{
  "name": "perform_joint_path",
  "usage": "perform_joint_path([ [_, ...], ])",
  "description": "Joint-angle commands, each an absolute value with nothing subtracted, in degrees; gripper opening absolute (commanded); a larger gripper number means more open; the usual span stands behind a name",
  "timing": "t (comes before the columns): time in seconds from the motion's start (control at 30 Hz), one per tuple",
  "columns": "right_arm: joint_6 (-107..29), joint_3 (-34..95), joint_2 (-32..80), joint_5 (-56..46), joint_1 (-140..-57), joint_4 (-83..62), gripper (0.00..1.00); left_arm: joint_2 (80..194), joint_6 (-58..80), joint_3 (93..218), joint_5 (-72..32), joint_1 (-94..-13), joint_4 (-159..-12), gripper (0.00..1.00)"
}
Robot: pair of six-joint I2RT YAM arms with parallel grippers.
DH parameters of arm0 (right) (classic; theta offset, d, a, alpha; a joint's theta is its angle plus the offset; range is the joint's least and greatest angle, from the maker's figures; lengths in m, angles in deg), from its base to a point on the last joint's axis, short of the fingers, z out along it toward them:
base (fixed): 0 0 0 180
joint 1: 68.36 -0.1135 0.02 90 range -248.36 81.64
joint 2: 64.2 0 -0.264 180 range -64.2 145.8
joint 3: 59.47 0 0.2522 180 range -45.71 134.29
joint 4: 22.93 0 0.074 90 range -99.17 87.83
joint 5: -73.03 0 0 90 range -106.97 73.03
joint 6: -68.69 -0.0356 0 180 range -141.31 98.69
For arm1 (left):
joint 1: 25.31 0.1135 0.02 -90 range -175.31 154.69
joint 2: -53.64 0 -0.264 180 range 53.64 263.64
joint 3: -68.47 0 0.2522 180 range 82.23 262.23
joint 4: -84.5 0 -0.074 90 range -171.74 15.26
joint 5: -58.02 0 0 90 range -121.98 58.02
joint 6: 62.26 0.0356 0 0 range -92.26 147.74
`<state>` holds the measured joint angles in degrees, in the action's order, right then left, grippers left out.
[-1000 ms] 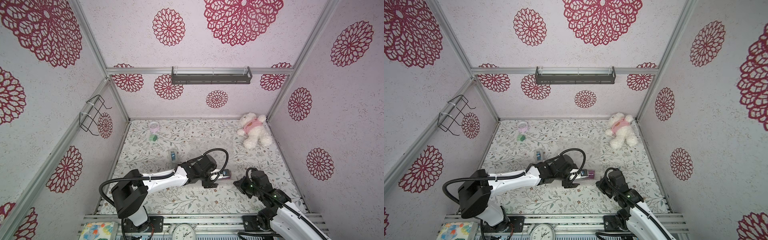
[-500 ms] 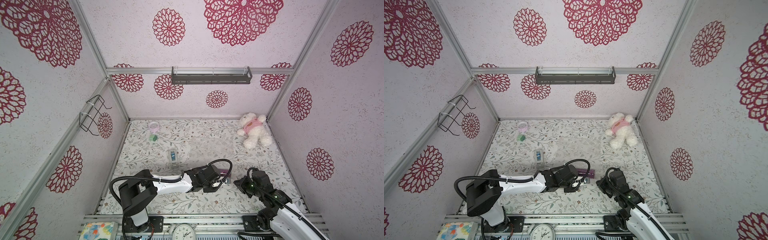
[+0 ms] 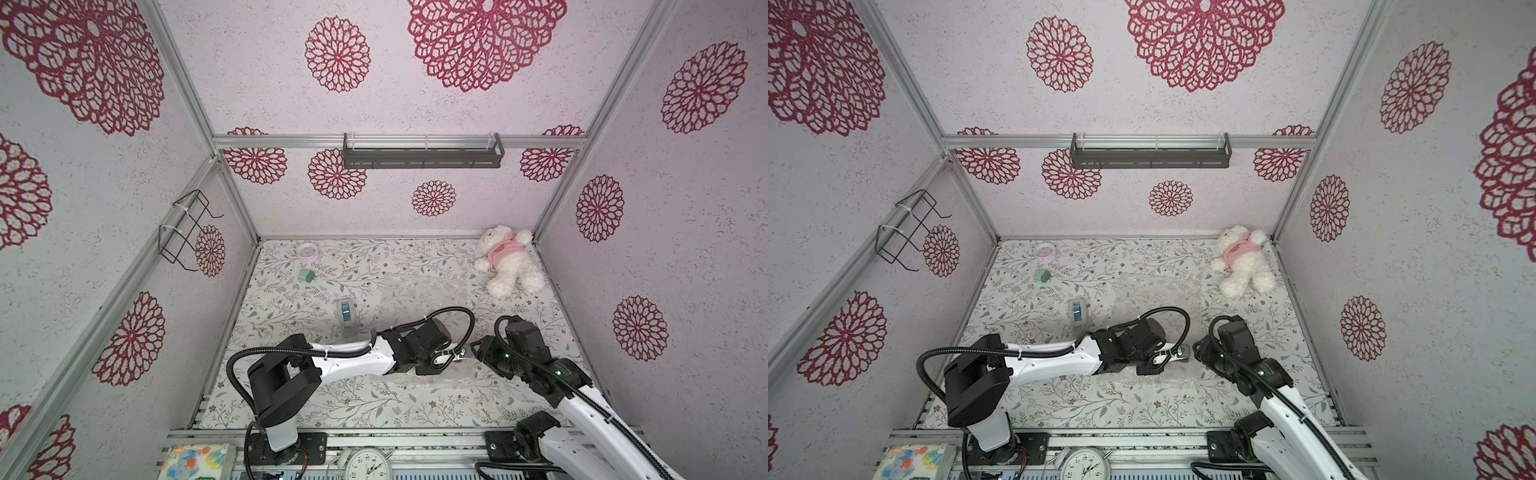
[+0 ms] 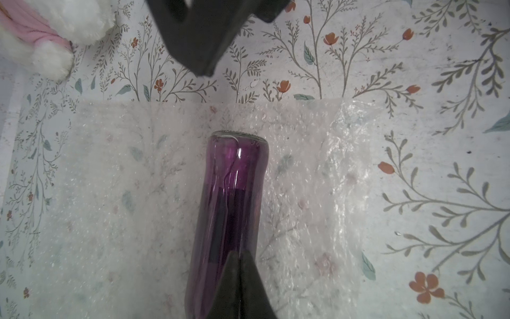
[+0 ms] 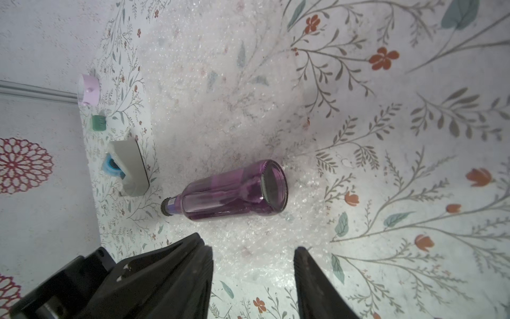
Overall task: Wrap wine bottles in bubble wrap
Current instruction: Wrap the wine bottle in bubble wrap.
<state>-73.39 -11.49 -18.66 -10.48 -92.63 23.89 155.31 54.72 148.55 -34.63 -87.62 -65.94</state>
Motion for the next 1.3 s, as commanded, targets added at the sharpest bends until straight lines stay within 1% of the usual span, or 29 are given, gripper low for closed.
perform_joint_path([
  [0.0, -65.88, -8.9, -12.66, -7.16, -91.48, 24.01, 0.51, 156.0, 55.62, 150.27, -32.68, -86.67, -62.69, 0.1],
  [0.03, -65.59, -8.8, -11.37, -5.95, -91.39, 24.04, 0.52, 155.51, 55.36, 150.04, -32.26, -86.66, -62.56, 0.15],
  [0.1, -66.22, -9.56, -10.89, -5.73, -91.39, 24.94, 0.53, 153.66, 54.61, 147.95, -31.5, -86.81, -63.8, 0.32],
  [0.17, -68.11, -11.69, -12.83, -7.05, -91.43, 26.29, 0.57, 151.17, 54.12, 144.24, -31.5, -87.45, -66.42, 0.44],
  [0.23, -70.52, -14.31, -16.12, -8.47, -91.42, 27.39, 0.6, 149.44, 53.81, 140.98, -32.84, -88.67, -68.43, 0.49],
  [0.3, -73.06, -17.44, -19.95, -9.31, -91.44, 27.87, 0.63, 148.26, 53.15, 138.52, -34.16, -89.67, -69.74, 0.51],
  [0.47, -80.32, -26.93, -25.67, -4.16, -91.54, 20.3, 0.61, 146.6, 51.04, 135.14, -35.35, -90.67, -72.62, 0.52],
  [0.63, -82.02, -30.54, -23.23, -1.22, -91.49, 12.46, 0.53, 146.46, 50.19, 132.66, -35.78, -91.02, -76.93, 0.55],
  [0.67, -81.96, -30.87, -22.06, -0.33, -91.53, 11.33, 0.48, 146.44, 50.08, 132.06, -35.77, -91.05, -77.91, 0.55],
  [0.7, -81.79, -31.08, -21.02, 0.34, -91.54, 10.53, 0.42, 146.29, 50.06, 131.62, -35.91, -91.14, -78.63, 0.56],
  [0.77, -81.5, -30.83, -19.58, 1.23, -91.48, 9.71, 0.19, 146.06, 50.09, 130.69, -36.25, -91.44, -79.85, 0.57],
  [0.8, -81.51, -30.51, -19.81, 0.96, -91.54, 9.85, 0.11, 145.9, 50.09, 130.45, -36.52, -91.66, -80.13, 0.58],
  [0.83, -81.71, -30.06, -20.43, 0.31, -91.53, 10.43, 0.03, 145.61, 50.09, 130.16, -36.67, -92.07, -80.36, 0.59],
  [0.87, -82.09, -29.54, -21.5, -0.41, -91.56, 11.06, 0.0, 145.14, 50.07, 129.68, -37.0, -92.6, -80.85, 0.61],
  [1.03, -84.82, -28.81, -26.59, -2.91, -91.41, 12.61, 0.0, 143.7, 49.98, 127.13, -40.02, -95.98, -83.94, 0.66],
  [1.27, -87.79, -29.9, -27.17, -1.52, -91.39, 10.01, 0.0, 146.63, 50.66, 126.17, -42.02, -96.68, -87.16, 0.69],
])
